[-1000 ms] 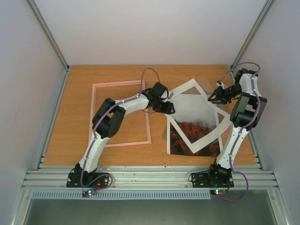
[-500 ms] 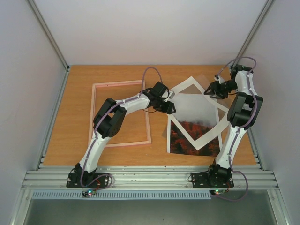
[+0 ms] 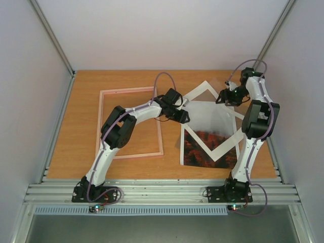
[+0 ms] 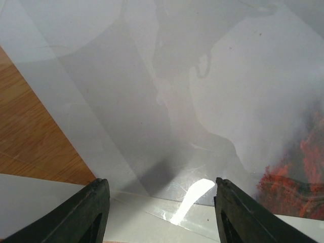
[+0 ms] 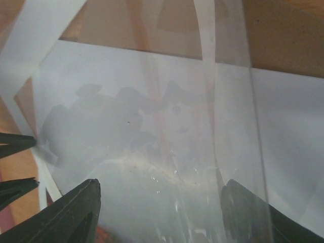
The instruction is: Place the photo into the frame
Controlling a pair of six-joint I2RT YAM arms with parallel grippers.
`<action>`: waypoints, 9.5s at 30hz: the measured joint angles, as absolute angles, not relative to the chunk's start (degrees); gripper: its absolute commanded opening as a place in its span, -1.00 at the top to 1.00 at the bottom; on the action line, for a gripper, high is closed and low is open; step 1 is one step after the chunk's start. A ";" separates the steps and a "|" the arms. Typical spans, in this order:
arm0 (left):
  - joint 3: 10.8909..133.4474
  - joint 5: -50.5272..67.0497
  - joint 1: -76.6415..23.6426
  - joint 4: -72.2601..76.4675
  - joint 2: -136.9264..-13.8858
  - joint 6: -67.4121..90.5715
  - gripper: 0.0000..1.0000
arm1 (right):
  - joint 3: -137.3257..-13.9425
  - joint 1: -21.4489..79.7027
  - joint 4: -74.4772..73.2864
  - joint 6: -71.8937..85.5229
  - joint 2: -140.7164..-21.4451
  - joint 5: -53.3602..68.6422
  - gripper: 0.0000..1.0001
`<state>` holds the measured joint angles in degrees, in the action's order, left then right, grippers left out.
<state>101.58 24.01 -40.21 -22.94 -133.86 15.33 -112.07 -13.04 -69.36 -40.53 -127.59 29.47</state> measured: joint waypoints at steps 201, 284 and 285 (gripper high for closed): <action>52.14 32.56 7.20 -40.97 -83.22 -5.91 0.99 | -76.27 26.28 -22.35 -10.26 -112.68 44.27 0.98; 65.49 55.20 3.01 -3.44 -99.02 23.92 -0.87 | -88.33 12.95 -21.26 -0.19 -95.00 66.43 0.98; 65.49 55.46 2.42 -2.20 -99.09 25.15 -0.78 | -88.25 12.97 -20.97 0.36 -94.59 66.81 0.98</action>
